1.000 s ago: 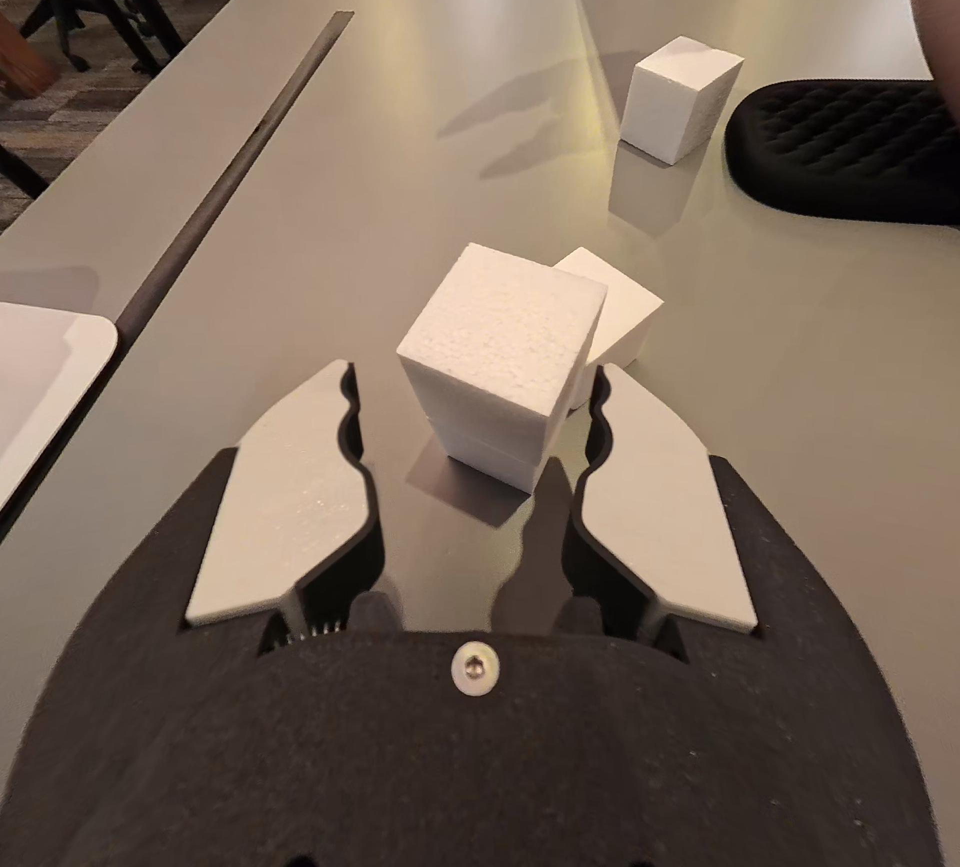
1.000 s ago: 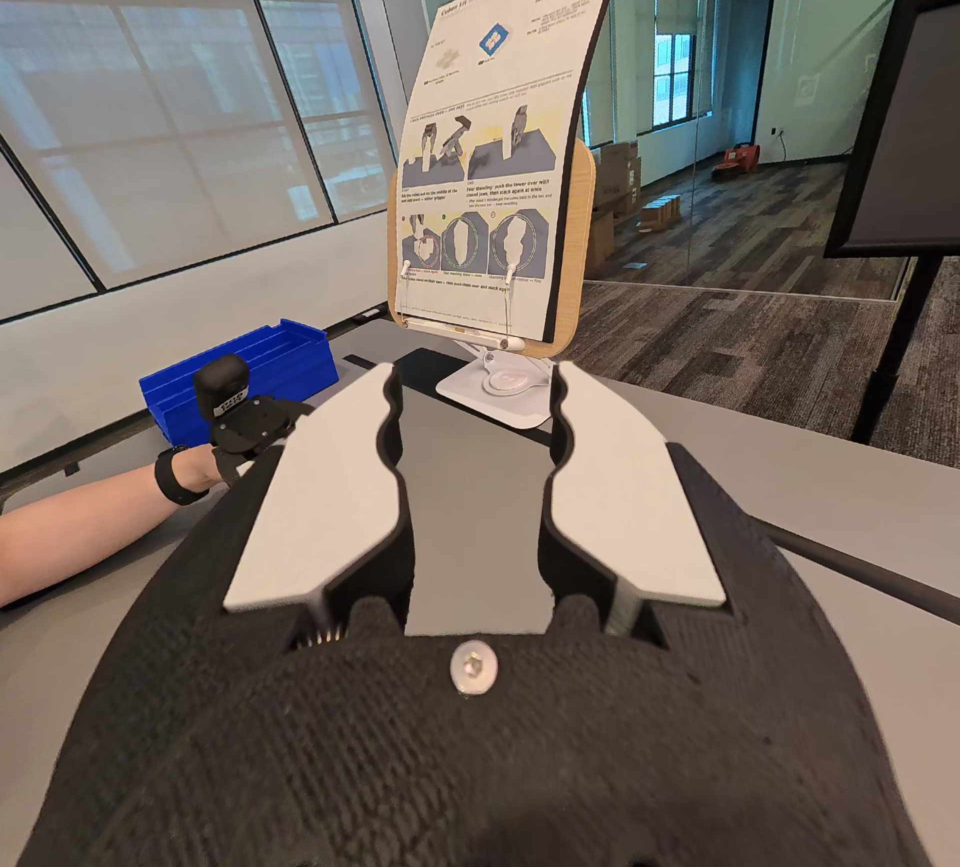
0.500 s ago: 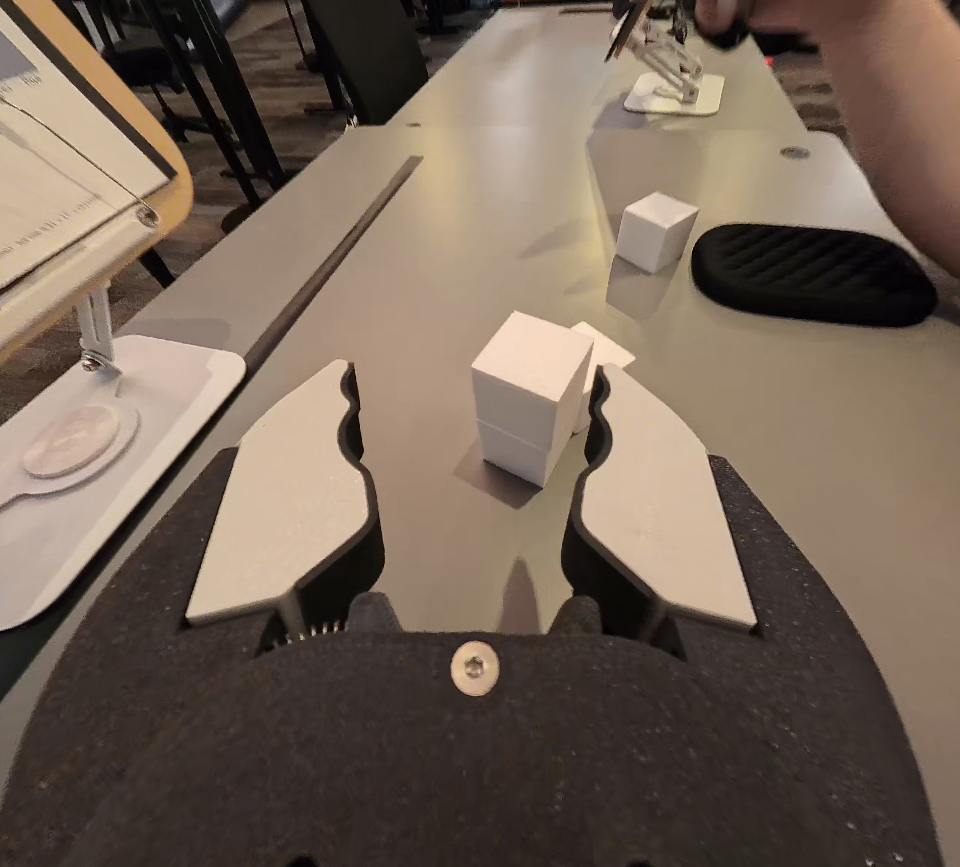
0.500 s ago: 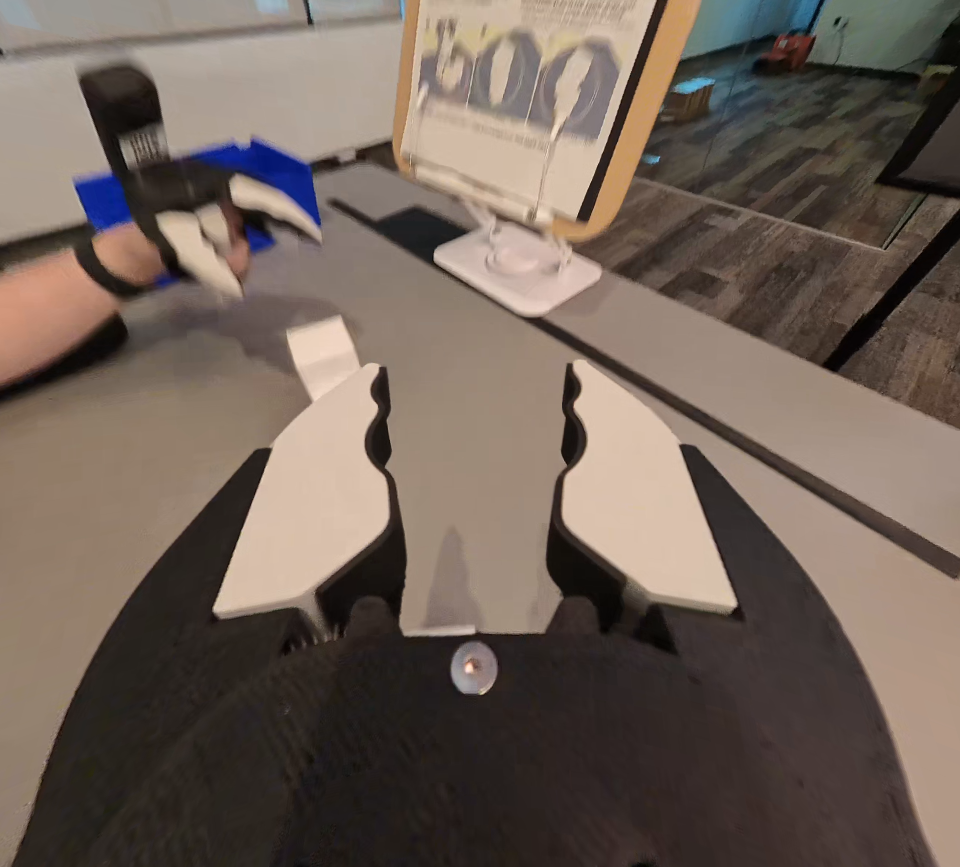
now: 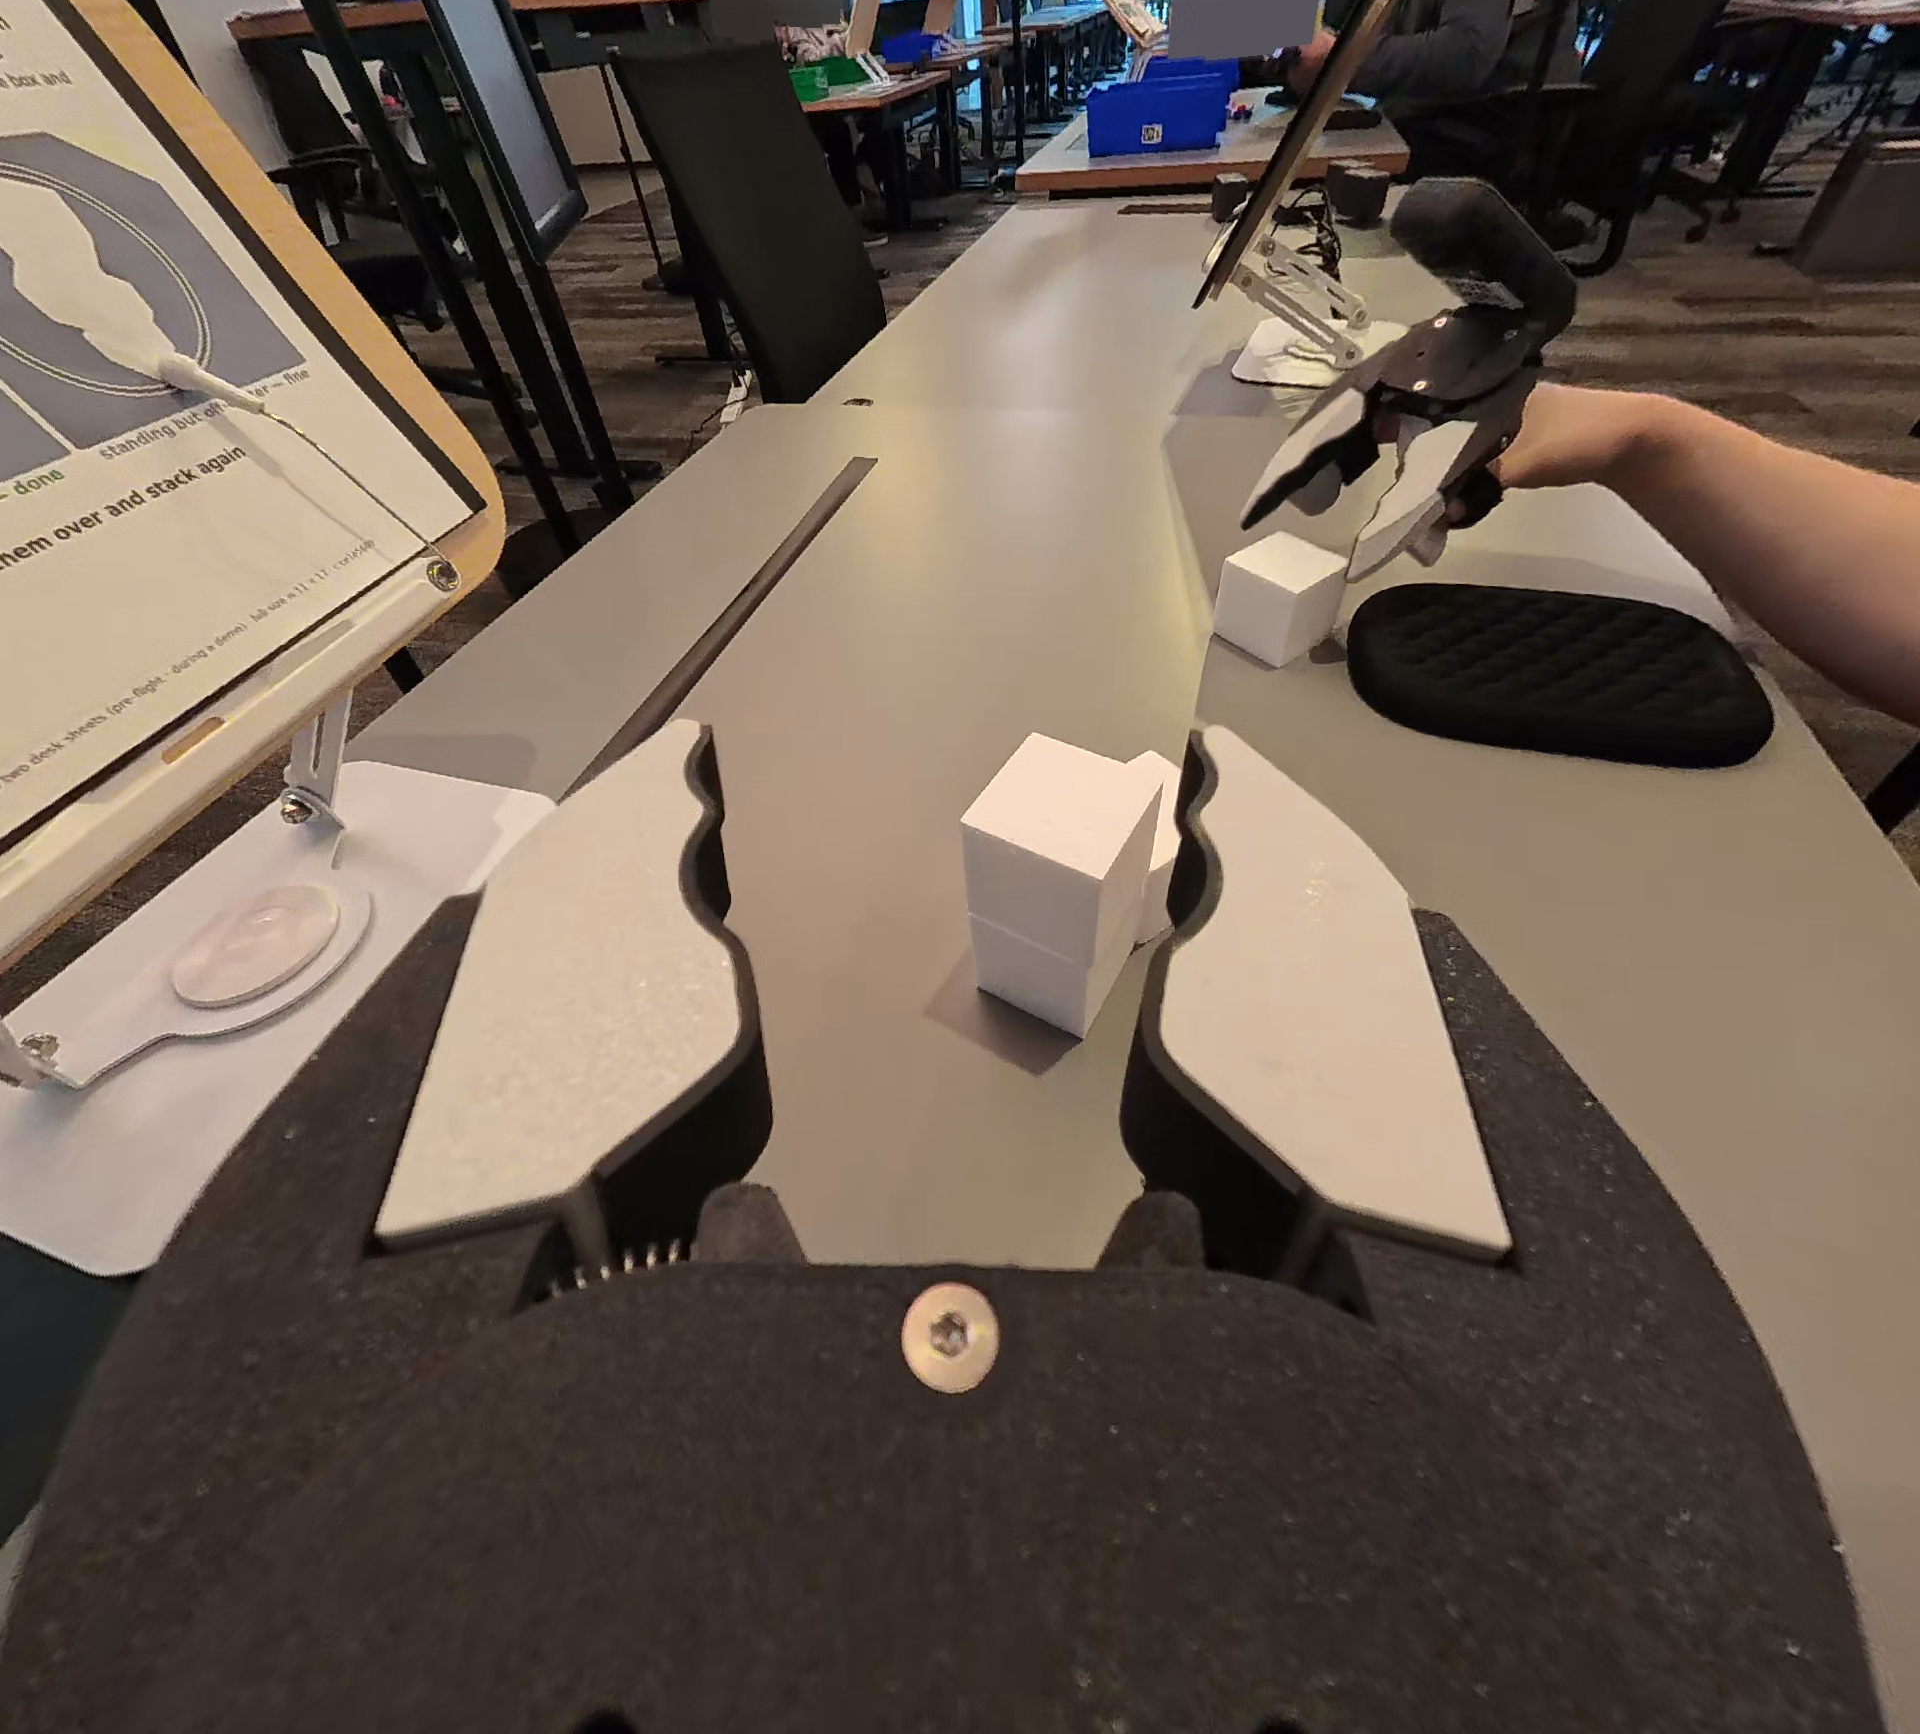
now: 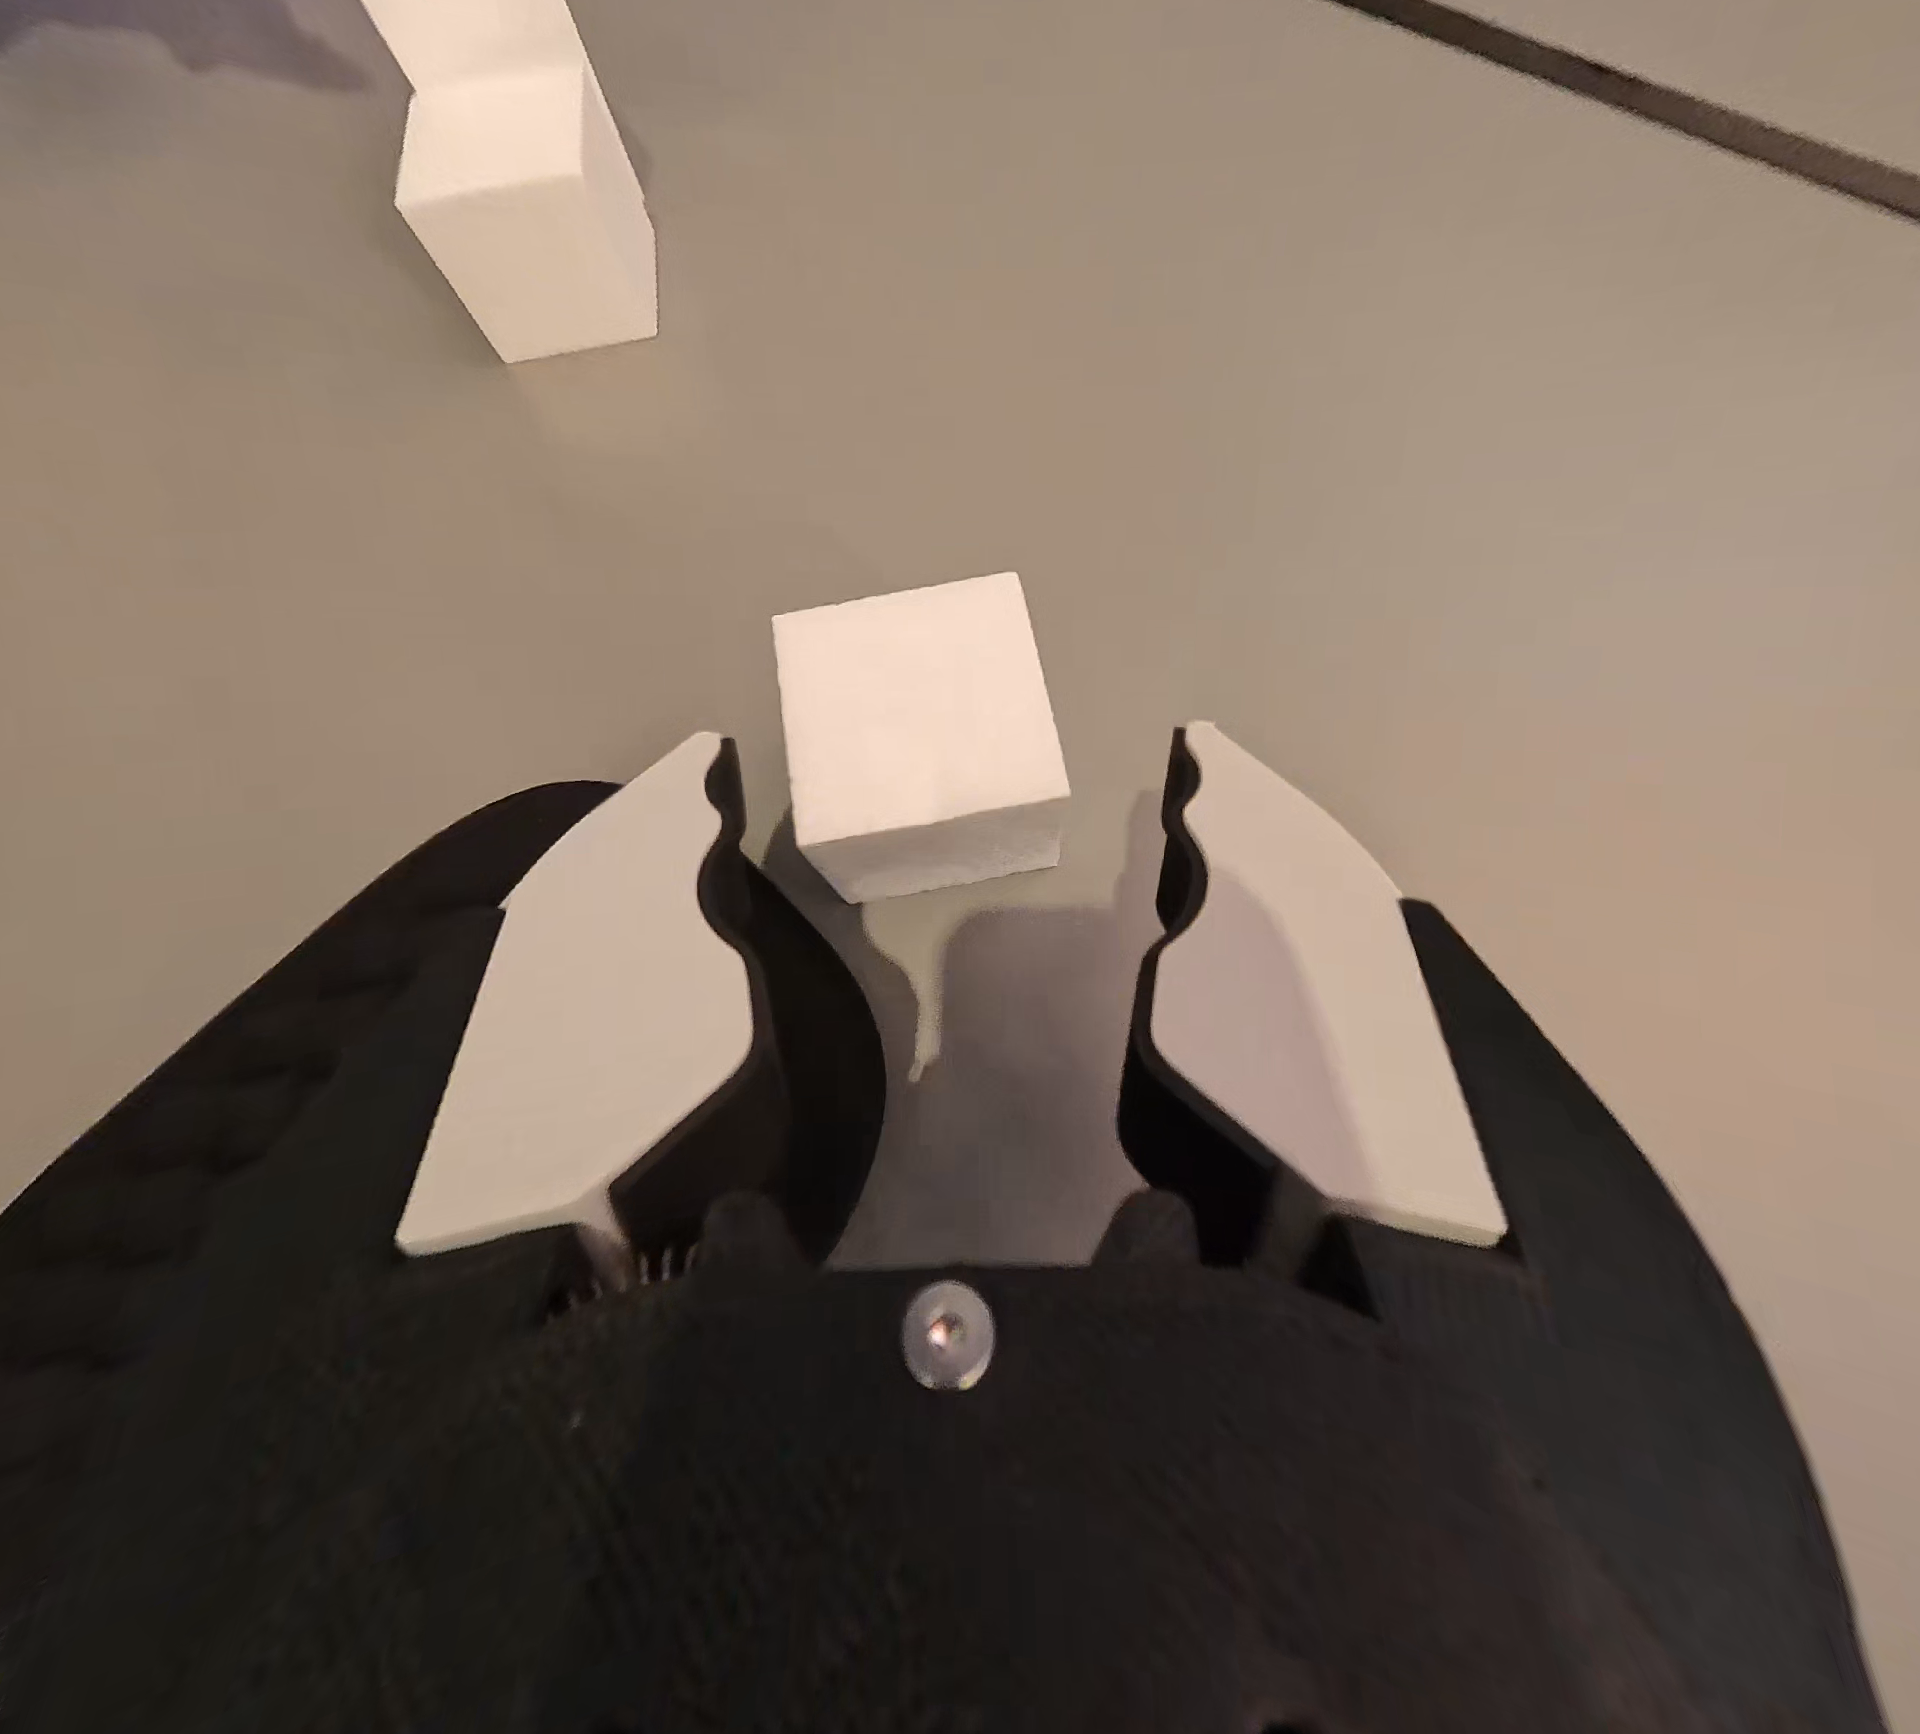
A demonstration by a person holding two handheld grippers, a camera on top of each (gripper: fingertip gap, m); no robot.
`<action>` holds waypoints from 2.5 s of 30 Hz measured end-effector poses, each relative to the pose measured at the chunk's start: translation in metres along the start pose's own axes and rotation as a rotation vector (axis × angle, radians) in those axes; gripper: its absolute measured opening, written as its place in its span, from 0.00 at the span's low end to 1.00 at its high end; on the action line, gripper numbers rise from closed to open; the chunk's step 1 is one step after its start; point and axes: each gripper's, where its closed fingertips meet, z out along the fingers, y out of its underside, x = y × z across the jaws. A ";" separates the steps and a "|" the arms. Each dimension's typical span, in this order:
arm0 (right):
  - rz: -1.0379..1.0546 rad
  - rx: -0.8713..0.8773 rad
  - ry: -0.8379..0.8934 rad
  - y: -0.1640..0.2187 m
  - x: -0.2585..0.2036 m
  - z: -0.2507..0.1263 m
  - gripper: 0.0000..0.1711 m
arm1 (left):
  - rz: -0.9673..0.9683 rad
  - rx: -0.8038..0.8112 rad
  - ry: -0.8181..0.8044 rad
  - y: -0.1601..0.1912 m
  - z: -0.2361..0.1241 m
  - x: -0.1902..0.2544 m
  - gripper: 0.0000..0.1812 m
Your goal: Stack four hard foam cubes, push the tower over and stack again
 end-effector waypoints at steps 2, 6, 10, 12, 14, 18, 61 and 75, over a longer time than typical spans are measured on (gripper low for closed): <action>0.009 -0.032 -0.016 0.007 -0.001 0.006 0.44 | 0.010 -0.009 -0.009 0.001 -0.001 -0.001 0.47; 0.010 -0.051 -0.026 0.011 0.000 0.012 0.34 | 0.008 0.002 -0.011 -0.002 -0.004 -0.003 0.46; -0.044 0.066 -0.018 -0.032 -0.003 0.005 0.34 | 0.007 0.009 -0.018 -0.004 -0.008 -0.006 0.46; -0.080 0.129 -0.055 -0.071 -0.012 0.004 0.34 | 0.006 0.010 -0.022 -0.004 -0.009 -0.007 0.46; -0.127 0.195 -0.111 -0.119 -0.030 0.007 0.34 | 0.005 0.005 -0.029 -0.003 -0.009 -0.009 0.46; -0.139 0.244 -0.214 -0.201 -0.073 0.034 0.34 | 0.008 -0.024 -0.060 0.003 -0.010 -0.016 0.46; -0.124 -0.067 -0.081 -0.079 -0.110 0.139 0.49 | -0.088 -0.163 -0.837 0.034 -0.069 -0.130 0.48; -0.067 -0.087 -0.159 -0.067 -0.111 0.136 0.11 | -0.125 -0.158 -0.803 0.036 -0.069 -0.130 0.47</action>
